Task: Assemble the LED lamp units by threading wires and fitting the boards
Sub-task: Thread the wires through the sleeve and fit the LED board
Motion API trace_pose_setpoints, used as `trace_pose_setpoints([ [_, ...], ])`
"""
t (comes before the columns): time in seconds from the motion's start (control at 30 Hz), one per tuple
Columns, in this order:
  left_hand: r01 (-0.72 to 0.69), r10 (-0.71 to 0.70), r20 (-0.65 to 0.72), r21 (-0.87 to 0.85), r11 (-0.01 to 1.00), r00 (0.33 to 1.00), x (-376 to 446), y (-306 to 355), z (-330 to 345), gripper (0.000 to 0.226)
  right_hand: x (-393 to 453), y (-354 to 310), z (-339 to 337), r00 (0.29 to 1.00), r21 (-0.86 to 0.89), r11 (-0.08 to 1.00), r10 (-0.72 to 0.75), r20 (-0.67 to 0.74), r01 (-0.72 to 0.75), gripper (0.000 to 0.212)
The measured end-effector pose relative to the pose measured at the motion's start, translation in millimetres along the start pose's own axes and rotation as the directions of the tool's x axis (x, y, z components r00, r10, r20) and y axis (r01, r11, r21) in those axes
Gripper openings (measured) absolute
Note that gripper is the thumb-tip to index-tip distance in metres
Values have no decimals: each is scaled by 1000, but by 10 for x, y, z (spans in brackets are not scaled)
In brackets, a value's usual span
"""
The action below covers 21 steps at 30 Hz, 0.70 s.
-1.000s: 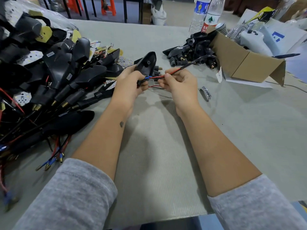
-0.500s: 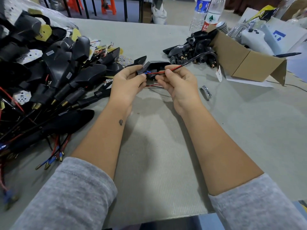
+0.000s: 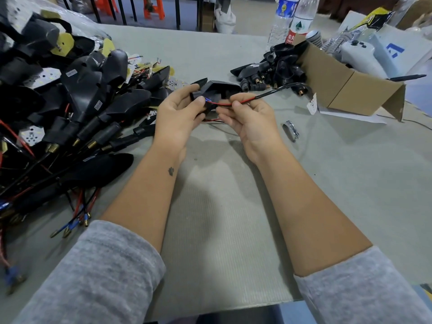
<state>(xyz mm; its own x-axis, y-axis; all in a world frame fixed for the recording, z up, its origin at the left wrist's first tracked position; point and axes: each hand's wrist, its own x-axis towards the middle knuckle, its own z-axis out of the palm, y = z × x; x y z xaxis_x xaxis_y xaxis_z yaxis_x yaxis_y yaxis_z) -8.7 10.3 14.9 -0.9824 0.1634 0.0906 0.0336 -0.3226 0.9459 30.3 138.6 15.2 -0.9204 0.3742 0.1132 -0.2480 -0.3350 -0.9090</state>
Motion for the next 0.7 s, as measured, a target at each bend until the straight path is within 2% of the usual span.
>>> trace_pose_setpoints([
  [0.13, 10, -10, -9, 0, 1000, 1000, 6, 8, -14, 25, -6, 5, 8, 1000, -46, 999, -16, 7, 16, 19],
  [0.37, -16, 9, 71, 98, 995, 997, -18, -24, 18, 20, -8, -19, 8, 1000, 182, 983, 11, 19, -14, 19],
  [0.47, -12, -2, 104, 135, 991, 995, -36, -33, 44, 17, -12, -7, 12, 999, 171, 985, 27, 32, -32, 18],
  [0.63, 66, -66, 103, 6, 998, 993, -29, -4, 87, 14, -8, 3, -1, 999, 109, 994, 29, 30, -32, 14],
  [0.7, 93, -95, 125, 22, 995, 988, -29, -10, 114, 14, -8, 4, -5, 999, 92, 995, 23, 24, -25, 14],
])
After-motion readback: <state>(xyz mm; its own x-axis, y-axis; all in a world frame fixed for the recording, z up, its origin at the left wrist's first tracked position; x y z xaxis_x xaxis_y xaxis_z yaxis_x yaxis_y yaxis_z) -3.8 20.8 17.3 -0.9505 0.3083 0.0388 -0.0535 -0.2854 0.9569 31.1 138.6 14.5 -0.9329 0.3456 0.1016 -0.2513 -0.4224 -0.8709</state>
